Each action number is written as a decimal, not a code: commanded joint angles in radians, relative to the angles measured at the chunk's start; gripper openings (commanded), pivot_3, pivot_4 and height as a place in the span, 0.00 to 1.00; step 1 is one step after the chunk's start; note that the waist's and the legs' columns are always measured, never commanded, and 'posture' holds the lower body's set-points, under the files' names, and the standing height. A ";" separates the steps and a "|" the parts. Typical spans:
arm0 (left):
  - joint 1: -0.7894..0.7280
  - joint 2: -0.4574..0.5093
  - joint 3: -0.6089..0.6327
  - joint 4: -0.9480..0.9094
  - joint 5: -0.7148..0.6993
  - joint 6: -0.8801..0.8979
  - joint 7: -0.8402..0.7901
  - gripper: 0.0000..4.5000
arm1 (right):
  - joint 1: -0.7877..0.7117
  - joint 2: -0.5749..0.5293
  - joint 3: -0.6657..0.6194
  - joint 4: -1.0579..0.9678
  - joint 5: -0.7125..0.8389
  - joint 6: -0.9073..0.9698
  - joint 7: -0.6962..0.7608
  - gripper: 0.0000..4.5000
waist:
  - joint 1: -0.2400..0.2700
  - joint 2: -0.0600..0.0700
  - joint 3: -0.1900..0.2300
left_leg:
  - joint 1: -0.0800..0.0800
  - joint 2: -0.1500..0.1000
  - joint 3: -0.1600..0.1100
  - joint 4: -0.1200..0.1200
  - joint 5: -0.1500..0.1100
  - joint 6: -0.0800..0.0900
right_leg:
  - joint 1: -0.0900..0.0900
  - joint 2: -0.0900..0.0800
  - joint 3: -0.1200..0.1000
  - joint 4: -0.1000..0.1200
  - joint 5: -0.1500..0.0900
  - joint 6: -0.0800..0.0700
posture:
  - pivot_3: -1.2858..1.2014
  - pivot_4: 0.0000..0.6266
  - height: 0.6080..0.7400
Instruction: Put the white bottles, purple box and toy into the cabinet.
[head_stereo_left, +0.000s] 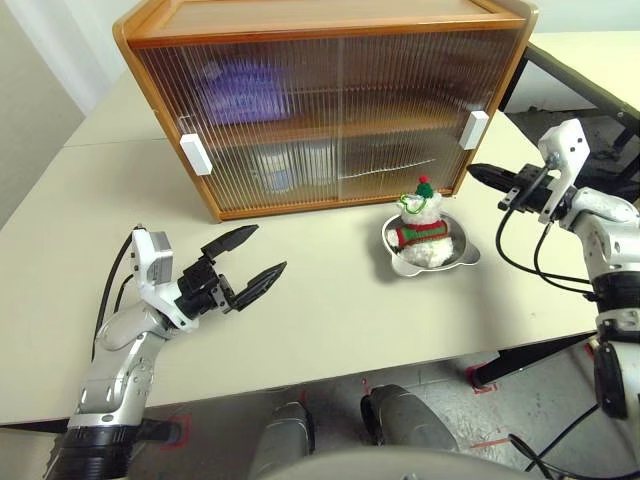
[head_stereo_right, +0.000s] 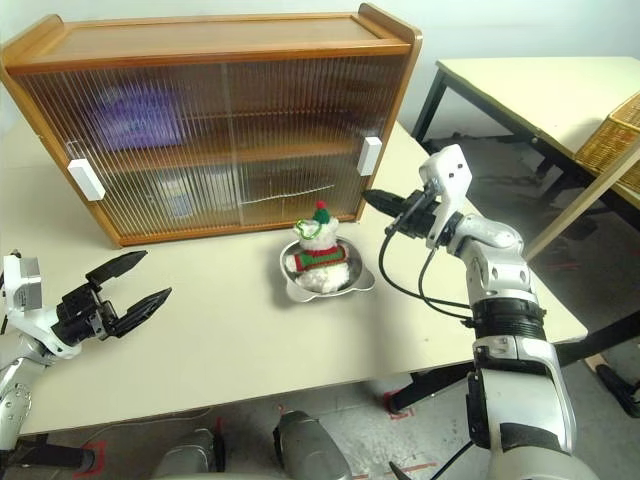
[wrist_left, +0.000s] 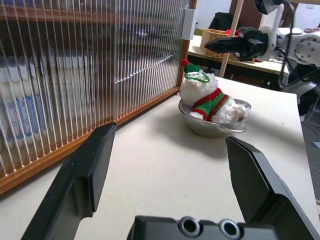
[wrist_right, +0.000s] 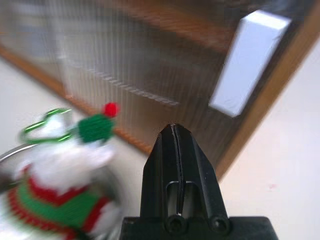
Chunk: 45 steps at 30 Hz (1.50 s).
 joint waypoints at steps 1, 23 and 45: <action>0.024 0.009 0.052 -0.054 -0.039 0.021 0.007 1.00 | -0.041 0.004 -0.014 0.064 -0.037 -0.057 -0.042 0.01 | 0.001 0.000 0.000 | 0.000 0.000 0.000 0.000 0.000 0.000 | 0.000 0.000 0.000 0.000 0.000 0.000 | 0.43 0.09 1.00; 0.103 0.014 0.229 -0.138 -0.219 0.097 -0.086 1.00 | -0.194 0.037 0.005 0.239 -0.150 -0.126 -0.184 0.01 | 0.012 0.005 0.000 | 0.001 0.007 0.002 -0.001 -0.001 -0.002 | -0.002 0.002 -0.001 0.000 0.003 -0.006 | 0.44 0.09 1.00; 0.067 0.043 0.211 -0.101 -0.180 0.130 -0.143 1.00 | -0.225 0.158 0.014 0.149 -0.109 -0.040 -0.059 0.01 | 0.016 0.008 -0.001 | 0.001 0.009 0.003 -0.003 -0.001 -0.001 | -0.003 0.003 -0.001 0.001 0.001 -0.007 | 0.44 0.06 1.00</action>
